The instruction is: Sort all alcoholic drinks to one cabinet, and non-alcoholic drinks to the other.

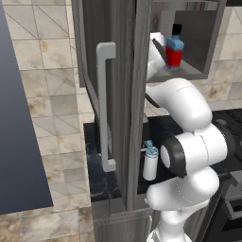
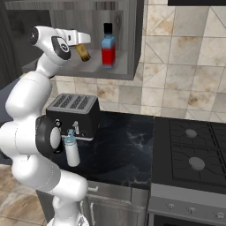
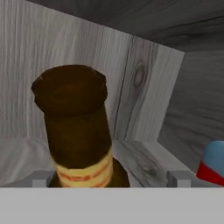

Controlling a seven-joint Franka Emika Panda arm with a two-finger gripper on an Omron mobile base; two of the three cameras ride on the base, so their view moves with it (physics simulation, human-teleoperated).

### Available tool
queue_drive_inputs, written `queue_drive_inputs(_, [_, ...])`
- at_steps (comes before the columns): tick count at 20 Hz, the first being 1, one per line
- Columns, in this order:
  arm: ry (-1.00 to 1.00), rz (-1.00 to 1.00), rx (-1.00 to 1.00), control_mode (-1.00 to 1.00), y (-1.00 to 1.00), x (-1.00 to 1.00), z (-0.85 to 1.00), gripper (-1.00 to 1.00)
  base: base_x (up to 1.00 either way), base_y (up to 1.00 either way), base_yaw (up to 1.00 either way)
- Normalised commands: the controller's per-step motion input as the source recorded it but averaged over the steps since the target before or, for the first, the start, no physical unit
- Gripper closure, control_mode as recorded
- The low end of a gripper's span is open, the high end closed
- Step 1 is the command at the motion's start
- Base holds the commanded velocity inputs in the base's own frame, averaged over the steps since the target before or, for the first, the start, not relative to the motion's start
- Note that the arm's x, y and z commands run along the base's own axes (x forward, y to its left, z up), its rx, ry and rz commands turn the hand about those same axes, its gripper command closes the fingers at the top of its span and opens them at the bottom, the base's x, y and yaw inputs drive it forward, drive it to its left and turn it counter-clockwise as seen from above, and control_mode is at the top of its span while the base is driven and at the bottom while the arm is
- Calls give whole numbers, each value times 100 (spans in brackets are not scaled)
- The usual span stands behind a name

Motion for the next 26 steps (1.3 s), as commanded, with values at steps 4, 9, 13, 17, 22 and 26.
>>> queue_drive_inputs(4, [-3,-5,0,-100,-10,0,6,-100,0,0,0])
queue_drive_inputs(9, [-1,-5,0,-100,-13,0,2,-100,0,0,0])
queue_drive_inputs(13, [0,-3,0,-100,-6,1,0,-100,0,0,0])
queue_drive_inputs(17, [0,-1,0,-100,-1,6,0,-100,0,0,0])
queue_drive_inputs(22, [0,0,0,-100,0,9,0,-100,0,0,0])
queue_drive_inputs(26, [-4,0,0,-100,0,5,0,-100,0,0,0])
